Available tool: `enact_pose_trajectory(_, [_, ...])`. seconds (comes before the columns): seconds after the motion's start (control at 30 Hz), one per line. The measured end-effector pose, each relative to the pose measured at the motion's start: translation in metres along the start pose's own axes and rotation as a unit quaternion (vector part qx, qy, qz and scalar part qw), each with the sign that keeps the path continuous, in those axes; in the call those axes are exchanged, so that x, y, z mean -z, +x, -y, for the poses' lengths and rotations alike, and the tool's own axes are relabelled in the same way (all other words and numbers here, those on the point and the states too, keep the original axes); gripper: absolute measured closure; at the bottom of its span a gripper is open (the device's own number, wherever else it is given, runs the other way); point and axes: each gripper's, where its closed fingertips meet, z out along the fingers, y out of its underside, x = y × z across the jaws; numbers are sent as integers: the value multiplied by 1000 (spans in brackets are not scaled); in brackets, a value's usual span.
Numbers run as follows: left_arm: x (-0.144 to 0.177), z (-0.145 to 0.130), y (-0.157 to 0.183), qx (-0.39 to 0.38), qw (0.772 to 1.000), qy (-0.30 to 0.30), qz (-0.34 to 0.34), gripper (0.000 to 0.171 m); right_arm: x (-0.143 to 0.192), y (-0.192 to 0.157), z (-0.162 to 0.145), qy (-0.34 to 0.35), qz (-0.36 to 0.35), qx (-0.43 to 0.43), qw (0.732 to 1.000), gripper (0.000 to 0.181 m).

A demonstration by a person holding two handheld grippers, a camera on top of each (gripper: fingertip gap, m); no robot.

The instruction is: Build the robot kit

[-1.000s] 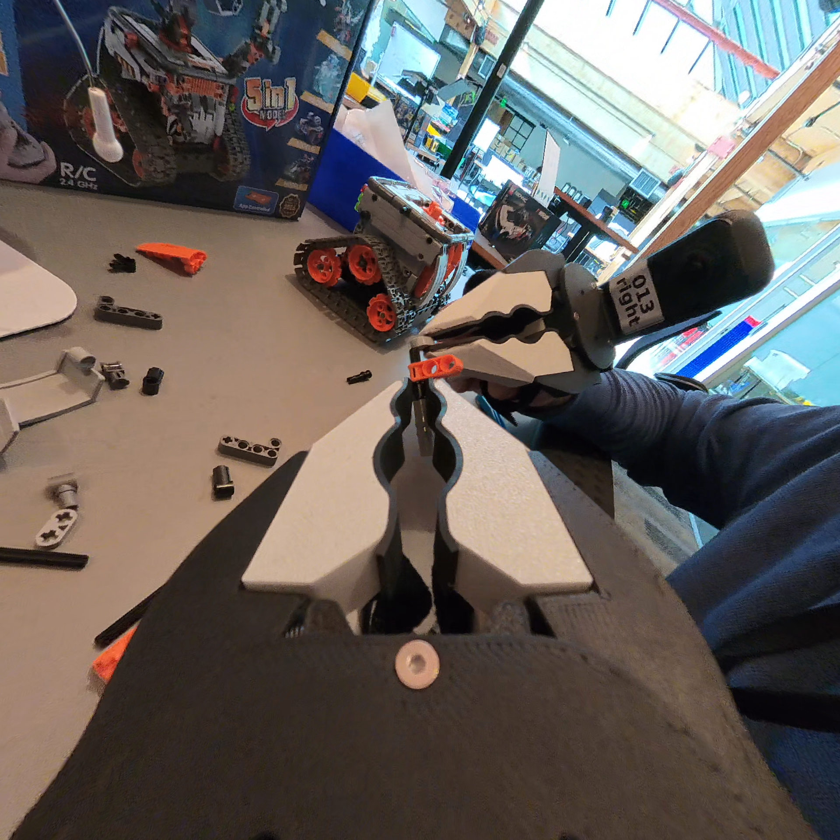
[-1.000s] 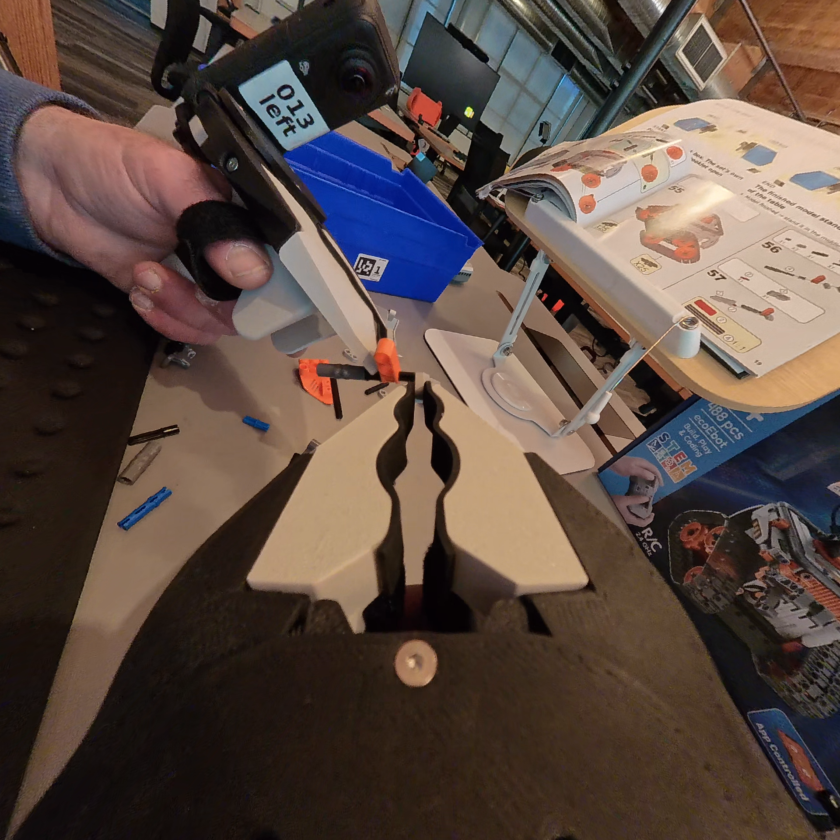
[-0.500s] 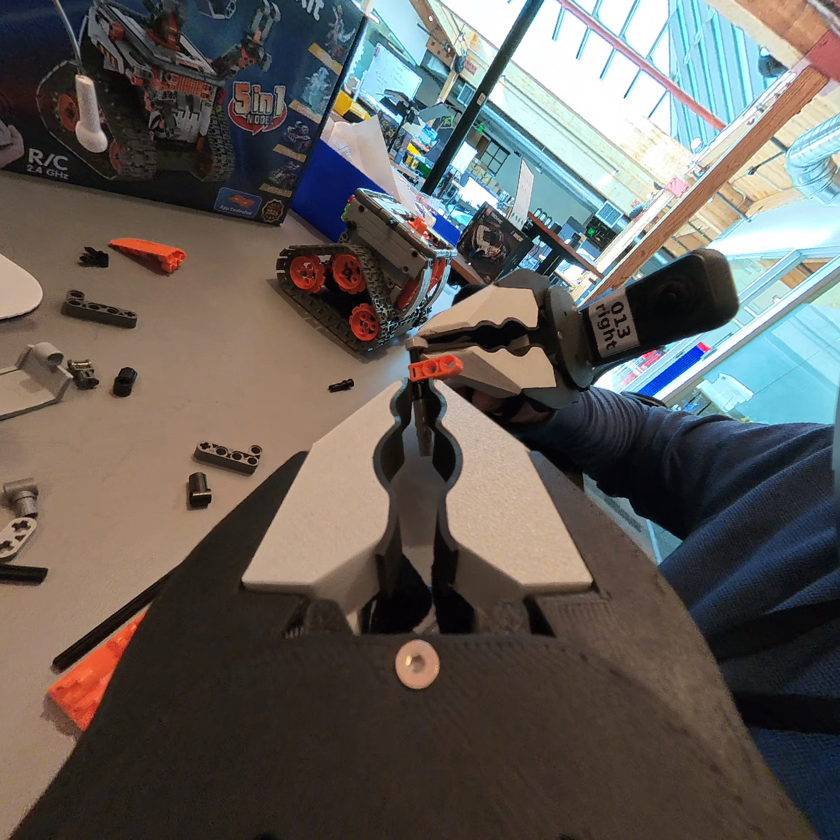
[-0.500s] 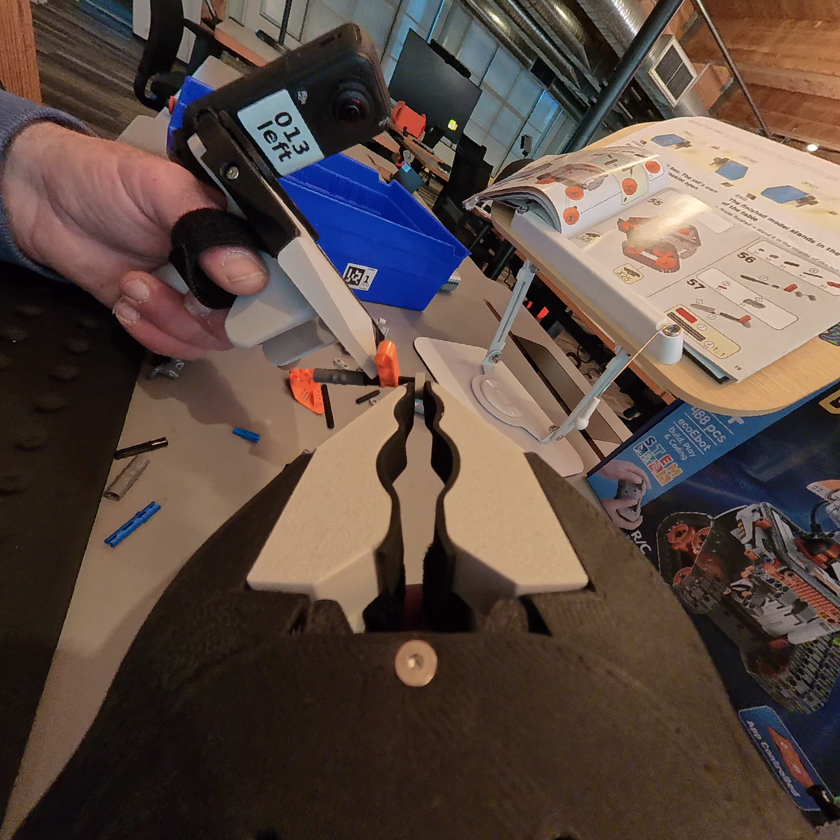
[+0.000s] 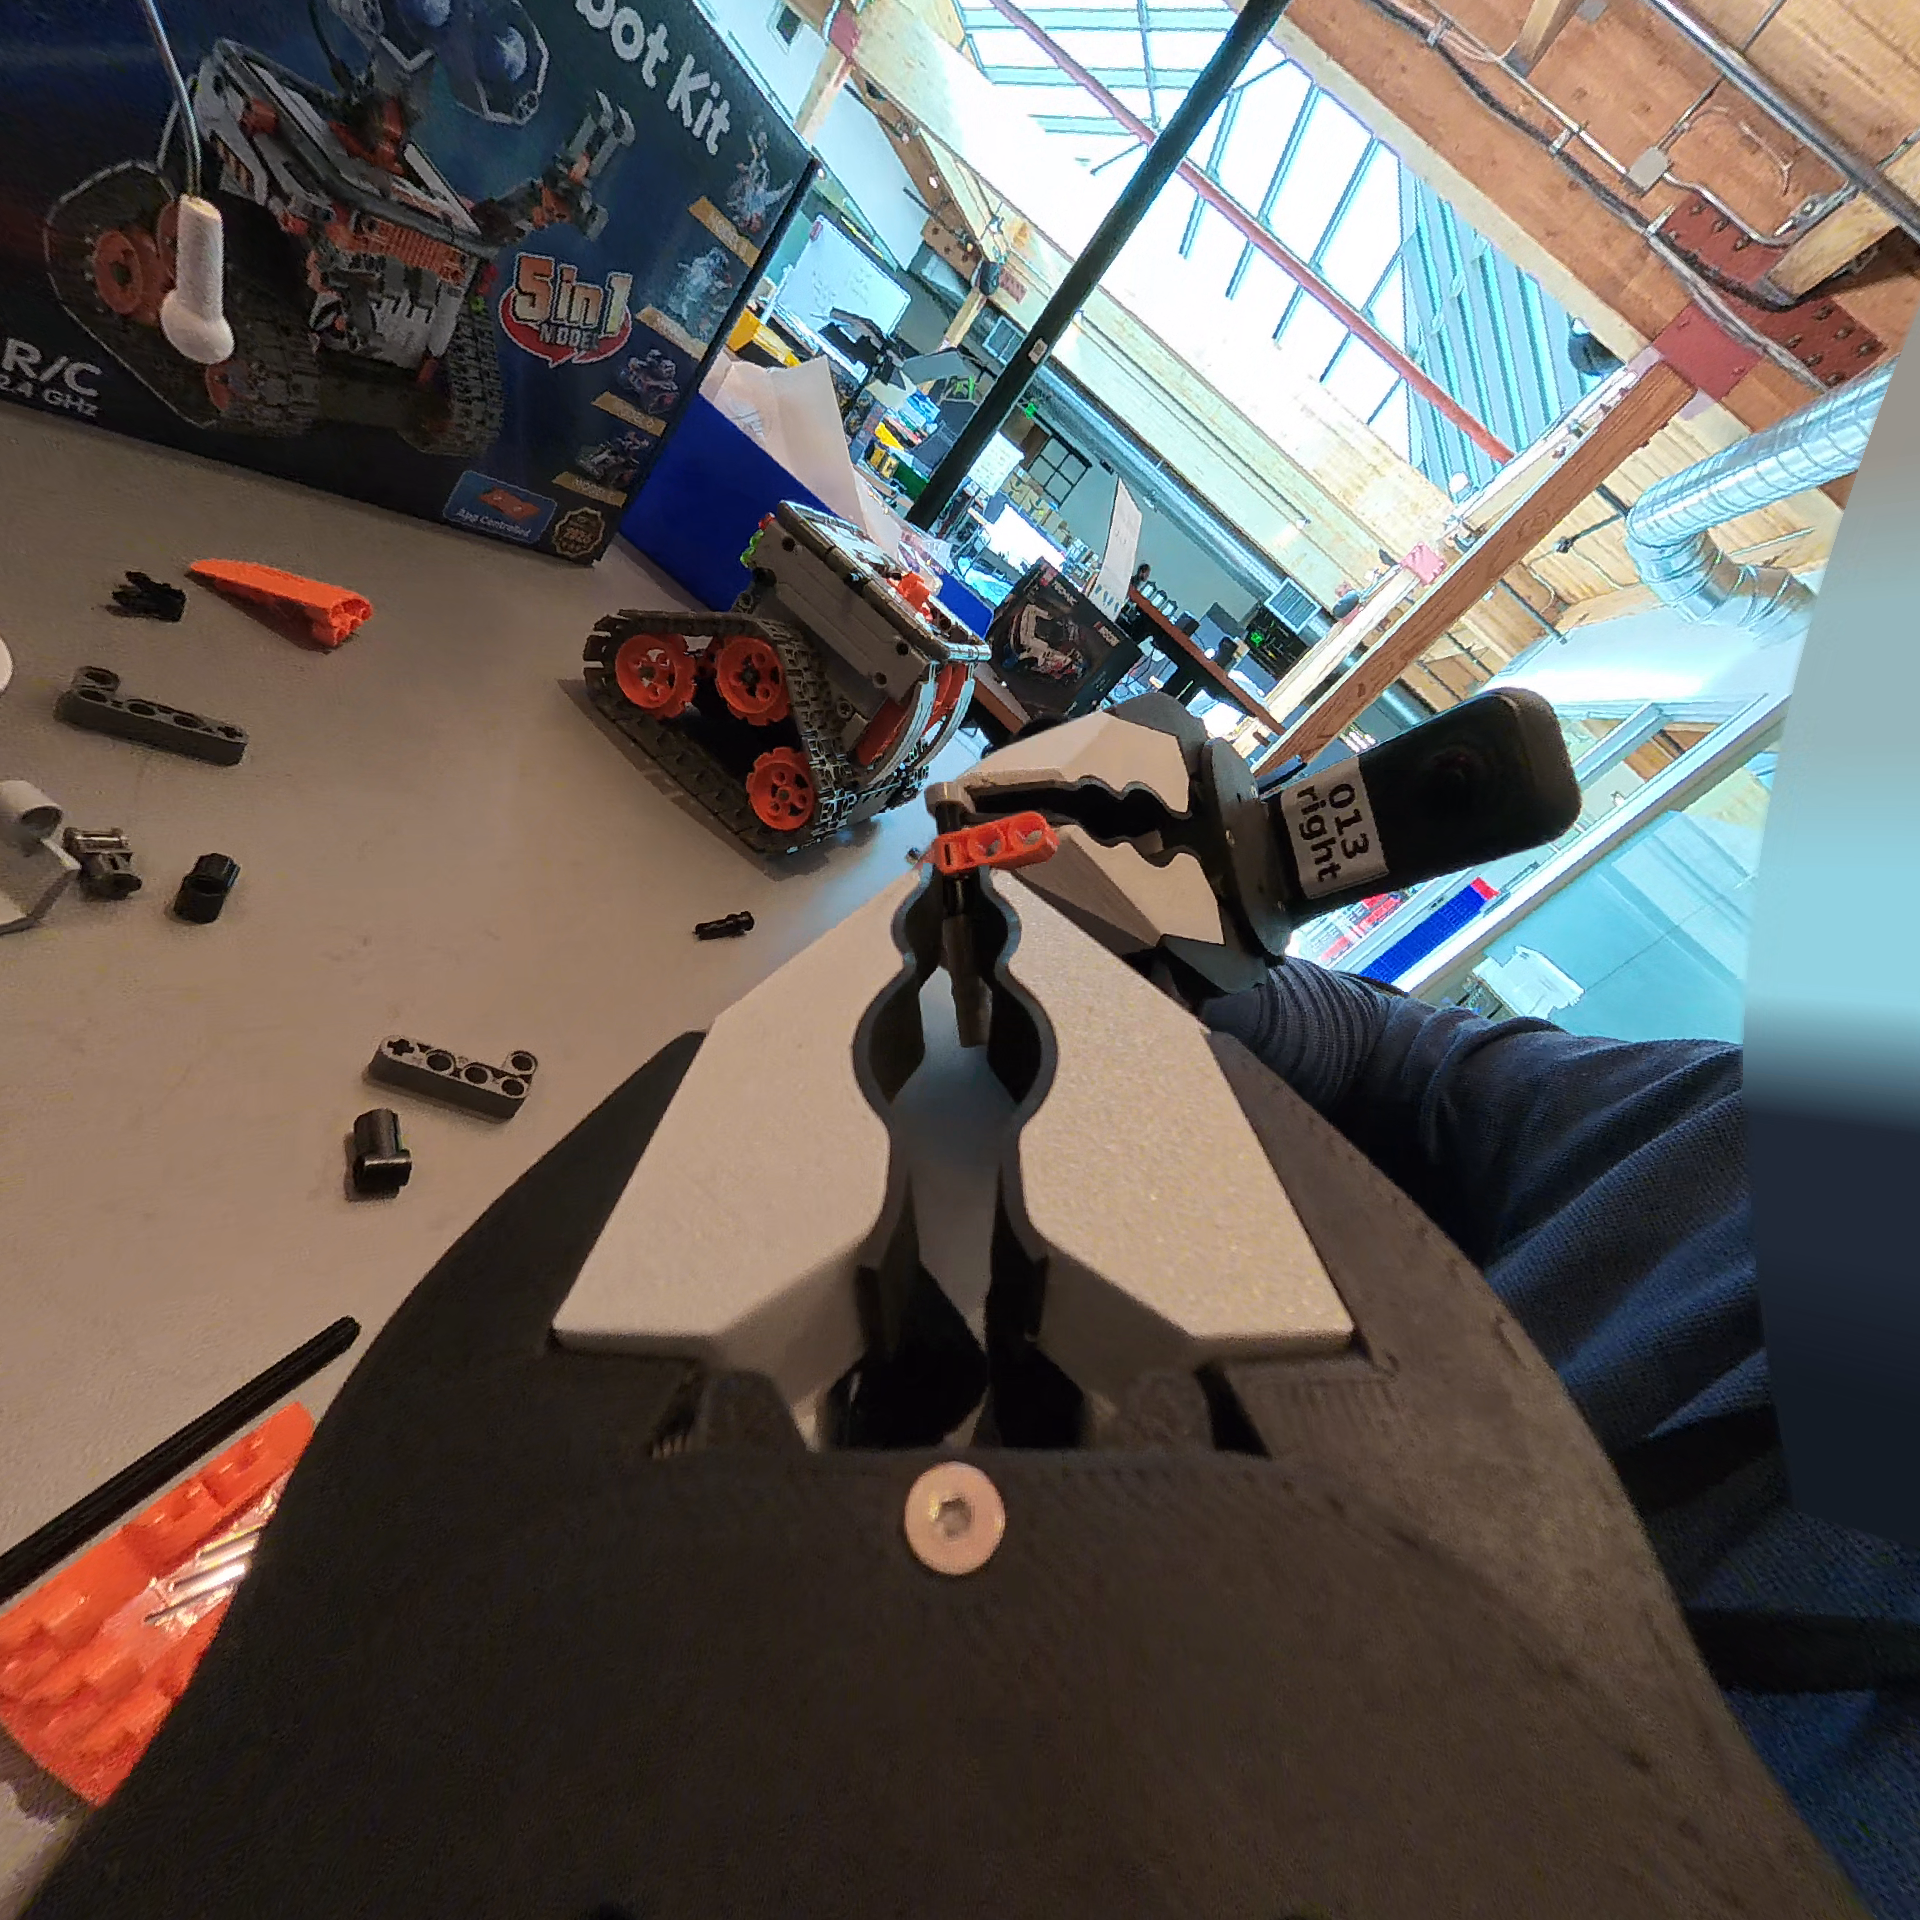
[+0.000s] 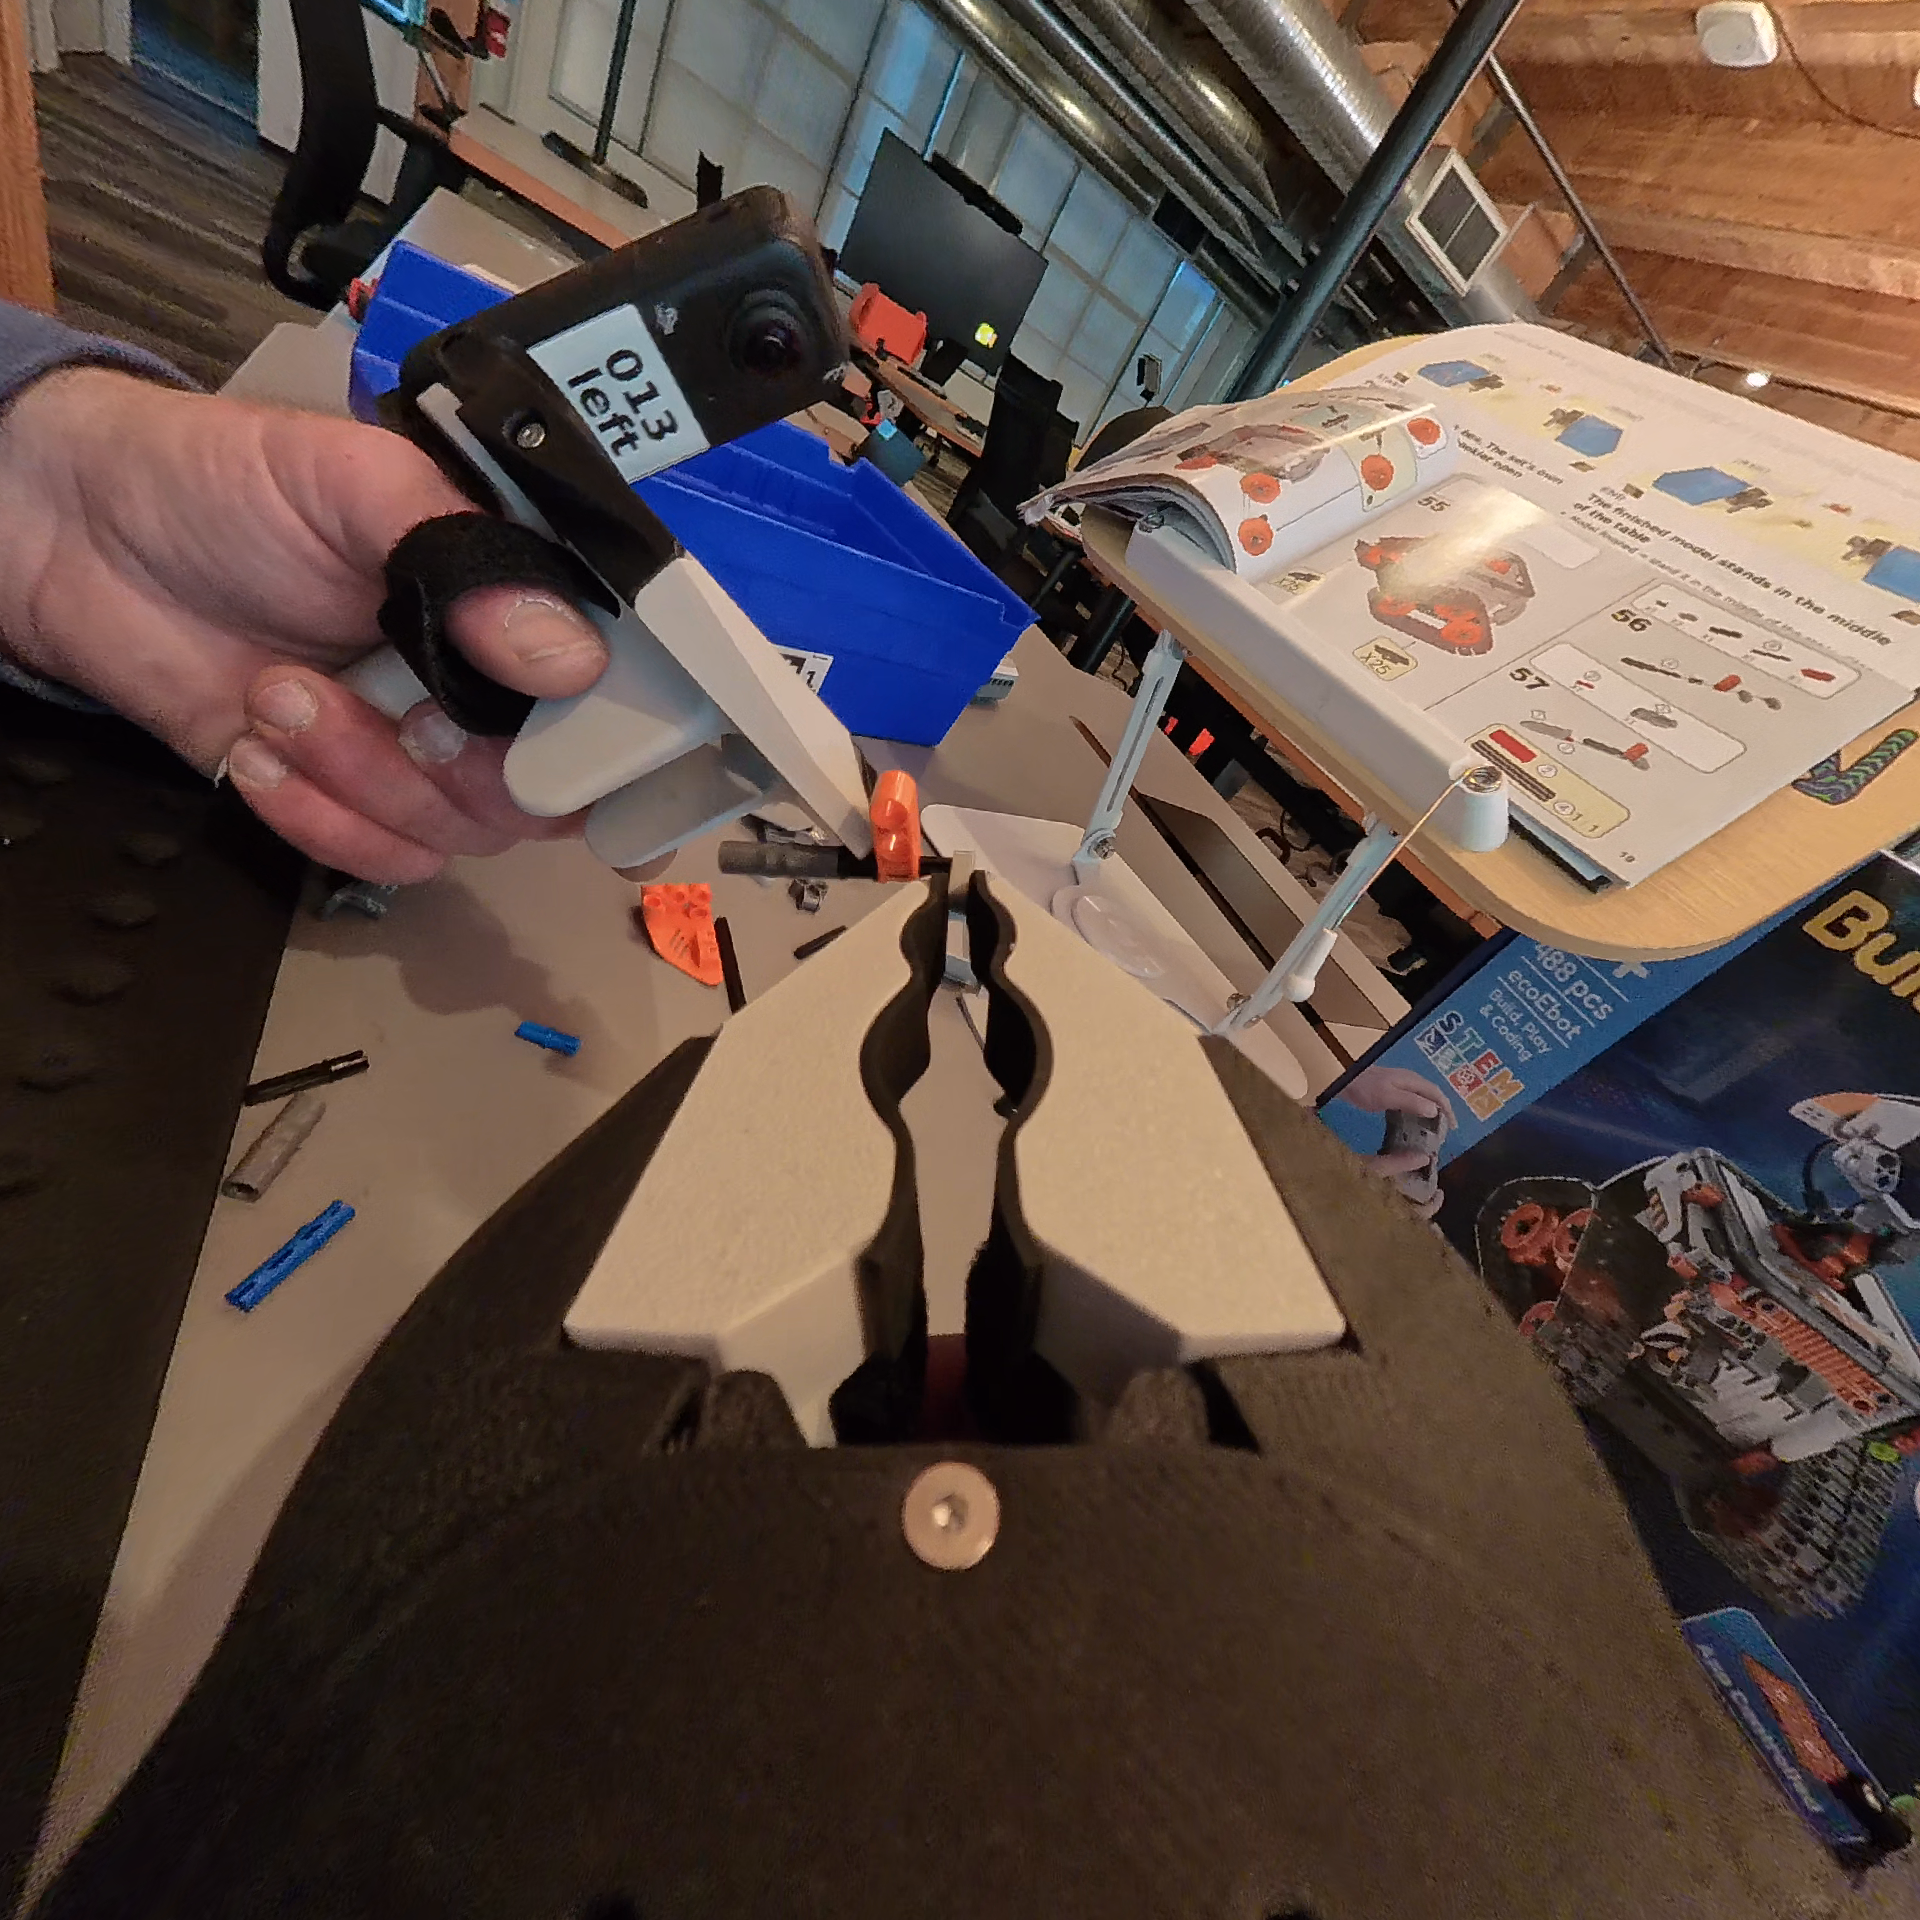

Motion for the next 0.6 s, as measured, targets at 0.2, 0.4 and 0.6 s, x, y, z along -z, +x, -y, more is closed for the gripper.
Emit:
enact_pose_trajectory(0.2, [0,1,2,1,1000,7,-4,167,0,0,3,4,-5,5,1000,180])
enact_pose_trajectory(0.4, [-1,-2,4,-1,1000,-5,-11,168,3,-2,3,3,20,21,1000,180])
enact_pose_trajectory(0.6, [-3,-8,7,-13,999,-22,-20,168,10,-6,2,12,82,-15,996,180])
